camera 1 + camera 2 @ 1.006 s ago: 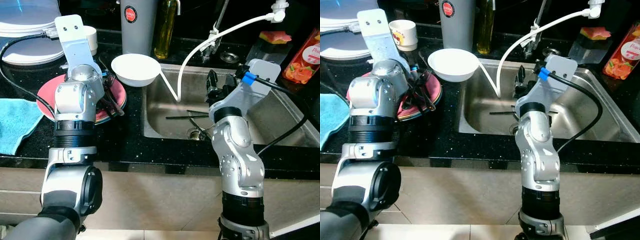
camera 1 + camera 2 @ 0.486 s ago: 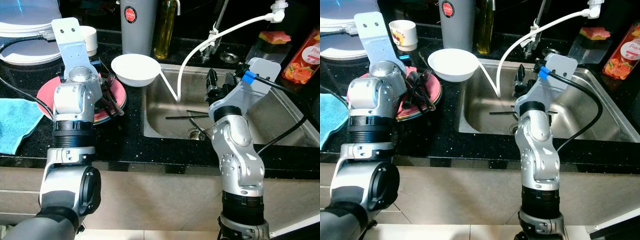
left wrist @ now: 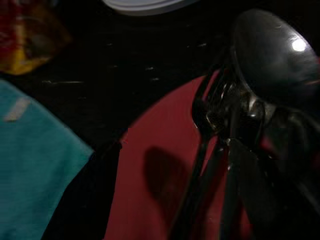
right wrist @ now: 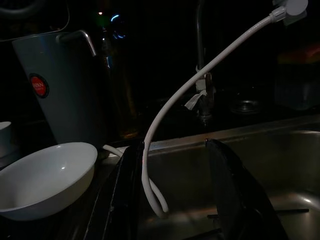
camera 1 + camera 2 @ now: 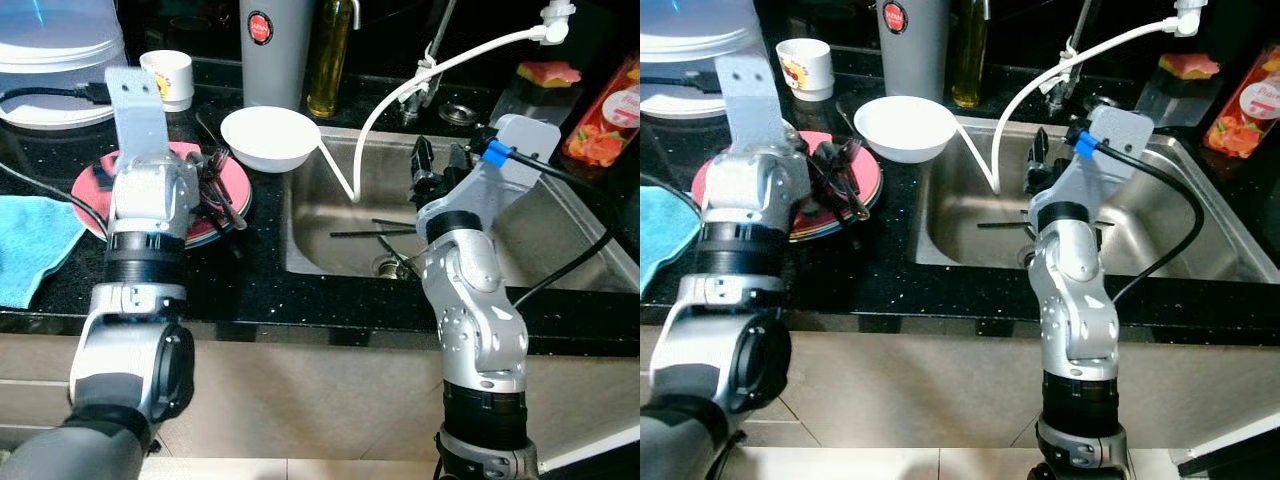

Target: Kitchen organization

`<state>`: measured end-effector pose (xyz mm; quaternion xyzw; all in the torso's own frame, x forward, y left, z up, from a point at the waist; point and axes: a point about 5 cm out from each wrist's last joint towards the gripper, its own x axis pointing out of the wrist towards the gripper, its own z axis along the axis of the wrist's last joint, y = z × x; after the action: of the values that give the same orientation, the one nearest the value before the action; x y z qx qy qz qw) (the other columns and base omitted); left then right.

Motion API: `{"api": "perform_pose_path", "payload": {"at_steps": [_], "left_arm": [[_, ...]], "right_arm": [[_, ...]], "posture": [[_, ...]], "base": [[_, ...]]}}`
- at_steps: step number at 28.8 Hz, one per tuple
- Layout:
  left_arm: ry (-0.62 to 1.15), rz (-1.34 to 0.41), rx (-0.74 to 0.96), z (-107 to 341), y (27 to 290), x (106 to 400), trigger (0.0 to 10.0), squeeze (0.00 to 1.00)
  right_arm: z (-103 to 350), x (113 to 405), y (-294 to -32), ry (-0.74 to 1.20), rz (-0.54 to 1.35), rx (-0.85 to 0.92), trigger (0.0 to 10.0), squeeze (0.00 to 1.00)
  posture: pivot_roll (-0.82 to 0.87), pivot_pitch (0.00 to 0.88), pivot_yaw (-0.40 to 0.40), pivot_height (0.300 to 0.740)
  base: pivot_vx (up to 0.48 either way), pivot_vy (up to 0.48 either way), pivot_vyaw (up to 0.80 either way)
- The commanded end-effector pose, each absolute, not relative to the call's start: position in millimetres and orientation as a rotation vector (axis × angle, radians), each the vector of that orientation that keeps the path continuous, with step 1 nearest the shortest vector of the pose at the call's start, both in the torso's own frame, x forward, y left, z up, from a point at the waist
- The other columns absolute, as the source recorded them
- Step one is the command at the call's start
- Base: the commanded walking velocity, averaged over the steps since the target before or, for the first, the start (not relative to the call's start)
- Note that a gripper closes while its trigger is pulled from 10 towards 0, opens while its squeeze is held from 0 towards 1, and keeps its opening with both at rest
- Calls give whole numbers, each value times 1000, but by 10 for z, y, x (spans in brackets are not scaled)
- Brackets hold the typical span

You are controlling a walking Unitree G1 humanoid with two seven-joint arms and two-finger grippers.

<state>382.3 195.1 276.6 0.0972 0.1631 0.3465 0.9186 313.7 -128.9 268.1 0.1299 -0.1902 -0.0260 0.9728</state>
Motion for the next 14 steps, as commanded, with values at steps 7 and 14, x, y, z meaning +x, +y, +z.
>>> {"api": "perform_pose_path", "payload": {"at_steps": [7, 14], "left_arm": [[404, 728, 216, 2721, 1903, 3821, 10000, 0], [379, 650, 224, 2822, 1782, 3856, 10000, 0]], "right_arm": [[2660, 3146, -1288, -367, -53, 265, 10000, 0], [2656, 3147, -1285, -367, -53, 266, 10000, 0]], "posture": [[160, 67, -81, 740], [160, 66, -80, 740]], "base": [[0, 0, 0], [0, 0, 0]]}}
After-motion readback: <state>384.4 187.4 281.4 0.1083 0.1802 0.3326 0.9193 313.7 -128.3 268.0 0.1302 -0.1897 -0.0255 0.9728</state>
